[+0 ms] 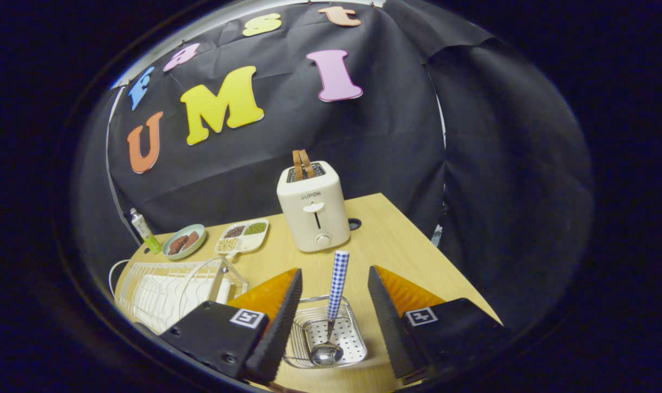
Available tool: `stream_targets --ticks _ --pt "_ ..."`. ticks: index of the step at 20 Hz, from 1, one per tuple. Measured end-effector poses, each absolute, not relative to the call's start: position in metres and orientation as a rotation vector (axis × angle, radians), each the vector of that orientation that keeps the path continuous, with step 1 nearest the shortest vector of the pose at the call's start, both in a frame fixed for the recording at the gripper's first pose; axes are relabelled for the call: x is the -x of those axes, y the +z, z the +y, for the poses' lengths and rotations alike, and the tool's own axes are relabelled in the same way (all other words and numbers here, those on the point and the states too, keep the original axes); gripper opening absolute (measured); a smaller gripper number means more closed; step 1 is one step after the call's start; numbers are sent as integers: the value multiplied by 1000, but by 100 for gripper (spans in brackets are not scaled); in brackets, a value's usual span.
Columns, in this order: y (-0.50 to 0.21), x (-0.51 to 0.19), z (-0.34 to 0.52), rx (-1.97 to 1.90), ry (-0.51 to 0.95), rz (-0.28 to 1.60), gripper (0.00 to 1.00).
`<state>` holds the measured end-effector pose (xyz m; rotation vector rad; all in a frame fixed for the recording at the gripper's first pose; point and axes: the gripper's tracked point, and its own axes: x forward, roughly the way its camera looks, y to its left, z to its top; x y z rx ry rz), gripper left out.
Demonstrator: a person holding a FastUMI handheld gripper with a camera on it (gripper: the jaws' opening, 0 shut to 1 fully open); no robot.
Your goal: Take the plate from the dish rack, then take the spoon from the basket and place it into the plate.
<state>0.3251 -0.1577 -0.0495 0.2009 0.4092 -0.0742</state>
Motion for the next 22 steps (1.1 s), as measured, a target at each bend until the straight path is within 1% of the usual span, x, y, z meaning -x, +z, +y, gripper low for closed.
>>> stream_targets --ticks 3,4,5,8,13,16,22 --pt "-63 -339 -154 -271 -68 441 34" --pt "-55 -327 -155 -281 -76 433 20" --pt "-59 -336 -156 -280 -75 418 17" --pt "-38 -324 -155 -277 -78 346 16" --pt "25 -297 -154 -187 -118 143 15" --pt "65 -265 -141 -135 -118 44 15" --pt "119 -176 -72 -102 -34 -99 15"
